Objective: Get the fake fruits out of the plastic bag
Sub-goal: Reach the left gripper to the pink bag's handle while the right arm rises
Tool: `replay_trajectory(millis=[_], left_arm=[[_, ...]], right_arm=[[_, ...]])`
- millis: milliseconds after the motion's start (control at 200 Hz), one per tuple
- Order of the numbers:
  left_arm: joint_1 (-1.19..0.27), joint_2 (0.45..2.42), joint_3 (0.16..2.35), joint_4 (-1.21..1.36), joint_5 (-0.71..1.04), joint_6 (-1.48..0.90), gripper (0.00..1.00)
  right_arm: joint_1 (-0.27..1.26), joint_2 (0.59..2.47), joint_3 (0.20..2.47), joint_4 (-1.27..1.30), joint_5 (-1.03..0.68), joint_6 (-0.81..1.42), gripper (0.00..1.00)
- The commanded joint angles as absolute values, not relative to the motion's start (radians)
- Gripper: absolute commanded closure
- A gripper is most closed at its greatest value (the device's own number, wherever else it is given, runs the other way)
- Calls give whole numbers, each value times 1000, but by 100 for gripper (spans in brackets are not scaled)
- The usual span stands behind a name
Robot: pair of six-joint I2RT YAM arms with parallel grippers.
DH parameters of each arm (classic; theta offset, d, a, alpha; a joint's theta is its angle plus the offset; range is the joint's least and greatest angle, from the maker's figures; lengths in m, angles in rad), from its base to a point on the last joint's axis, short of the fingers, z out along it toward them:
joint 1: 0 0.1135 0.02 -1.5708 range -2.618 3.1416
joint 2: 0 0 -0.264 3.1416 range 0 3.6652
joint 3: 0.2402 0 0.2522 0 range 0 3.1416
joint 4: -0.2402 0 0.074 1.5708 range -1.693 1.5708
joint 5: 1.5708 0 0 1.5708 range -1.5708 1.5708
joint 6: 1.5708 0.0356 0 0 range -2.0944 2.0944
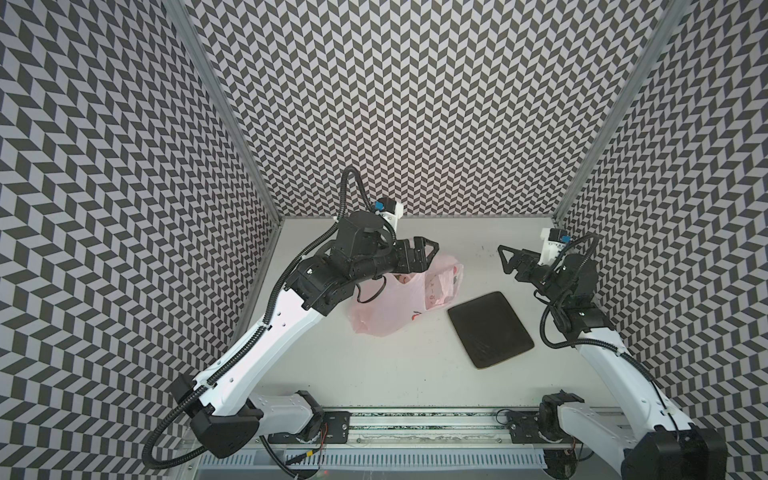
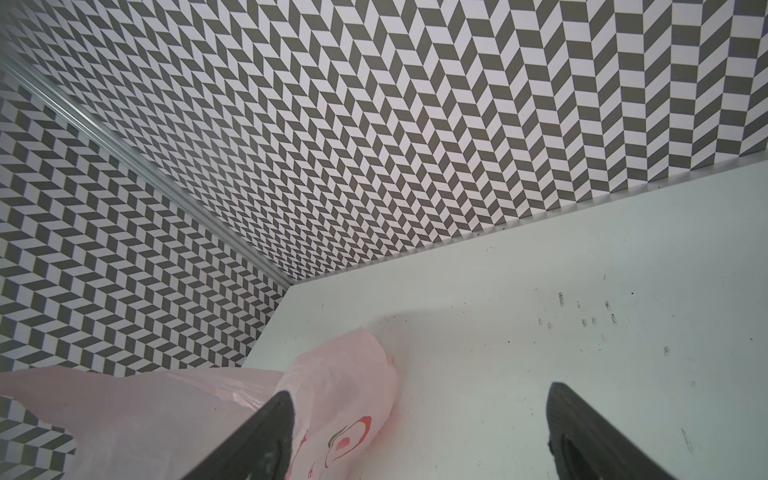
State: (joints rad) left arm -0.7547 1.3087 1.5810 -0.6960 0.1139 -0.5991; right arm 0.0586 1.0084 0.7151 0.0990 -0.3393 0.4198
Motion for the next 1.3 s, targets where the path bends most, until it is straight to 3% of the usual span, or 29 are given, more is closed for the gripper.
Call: replay_trajectory(millis=[0,336,461,746,957,1097,1297], left_arm=[[-779,1338,1632,-817,80,-586,9],[-787,1440,1656,-787,-21,-605,22],[-786,1442,1607,-725,-39,-605,40],[-786,1301,1454,-577,-87,-600,100],[-787,1002,1109,-319,-110,-630,100],[-786,810,933,-269,-154,-612,100],[-787,637,759,-188,-24,-546,100]], right_arm=[[64,981,689,148,-329,428,8],[63,957,685,125,-333,429,8],[63,942,686,112,-331,426,8],[64,942,721,89,-346,419,9],[144,992,846,58,-376,332,12],[292,1069,994,-30,-360,192,14],[523,1146,1152,-142,-425,-54,22]])
